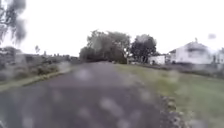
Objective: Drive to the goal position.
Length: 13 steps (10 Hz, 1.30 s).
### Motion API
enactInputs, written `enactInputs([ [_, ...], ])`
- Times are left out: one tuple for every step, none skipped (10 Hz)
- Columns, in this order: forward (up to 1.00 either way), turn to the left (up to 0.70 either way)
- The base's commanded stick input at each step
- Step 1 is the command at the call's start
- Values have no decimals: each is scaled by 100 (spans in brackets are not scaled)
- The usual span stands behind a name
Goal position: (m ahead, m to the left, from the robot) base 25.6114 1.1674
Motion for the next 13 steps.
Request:
enactInputs([
  [100, 0],
  [100, 0],
  [100, 0],
  [100, 0],
  [100, 0],
  [100, 0],
  [100, 0],
  [100, 0],
  [100, 0],
  [100, 0],
  [100, 0],
  [100, 0],
  [100, 0],
])
